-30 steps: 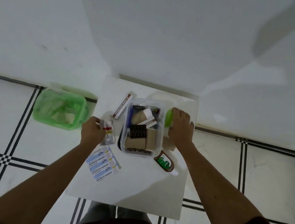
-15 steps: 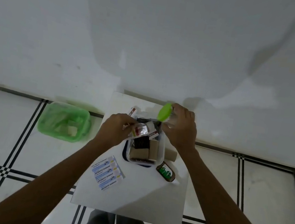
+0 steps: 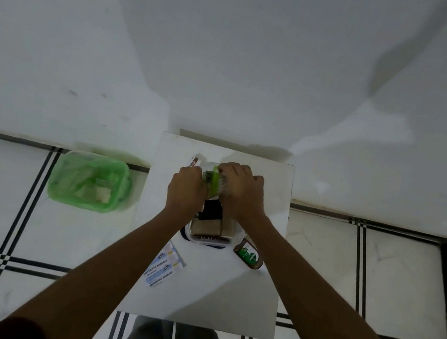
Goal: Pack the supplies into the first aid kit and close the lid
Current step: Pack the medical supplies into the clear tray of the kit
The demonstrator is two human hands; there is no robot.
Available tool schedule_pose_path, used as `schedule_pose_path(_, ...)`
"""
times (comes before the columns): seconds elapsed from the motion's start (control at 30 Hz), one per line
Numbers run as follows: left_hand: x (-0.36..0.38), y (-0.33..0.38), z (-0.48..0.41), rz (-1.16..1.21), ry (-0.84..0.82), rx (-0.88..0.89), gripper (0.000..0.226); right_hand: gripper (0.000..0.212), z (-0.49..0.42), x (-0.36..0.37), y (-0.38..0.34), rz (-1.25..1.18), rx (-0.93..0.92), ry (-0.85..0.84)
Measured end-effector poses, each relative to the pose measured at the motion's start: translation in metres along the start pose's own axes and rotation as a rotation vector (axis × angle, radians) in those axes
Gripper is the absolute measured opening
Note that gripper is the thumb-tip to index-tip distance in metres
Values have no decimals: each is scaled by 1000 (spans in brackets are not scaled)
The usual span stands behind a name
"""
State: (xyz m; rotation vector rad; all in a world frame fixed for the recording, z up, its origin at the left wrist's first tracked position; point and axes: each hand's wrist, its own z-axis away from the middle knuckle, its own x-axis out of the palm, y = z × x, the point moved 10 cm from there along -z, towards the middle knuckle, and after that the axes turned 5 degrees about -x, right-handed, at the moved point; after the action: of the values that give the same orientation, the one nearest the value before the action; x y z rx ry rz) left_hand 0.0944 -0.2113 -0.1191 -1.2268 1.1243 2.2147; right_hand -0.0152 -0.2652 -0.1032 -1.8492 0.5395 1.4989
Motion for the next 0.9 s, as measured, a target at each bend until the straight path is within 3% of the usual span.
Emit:
schedule_pose_path(0.3,1,-3,-2,-8,98,47,25,31,9,20,11,74,89,-21)
schedule_pose_path(0.5,3,-13,-2,58,102,48,28,40,6,19,8,89,96,-67)
schedule_pose_path(0.7,-2,-18,-2,156,63,46,40,56,14,12,11,49,84,-80)
schedule_pose_path(0.9,-41,-33,31,298,153,101,32,55,43,-20,37,-120,199,12)
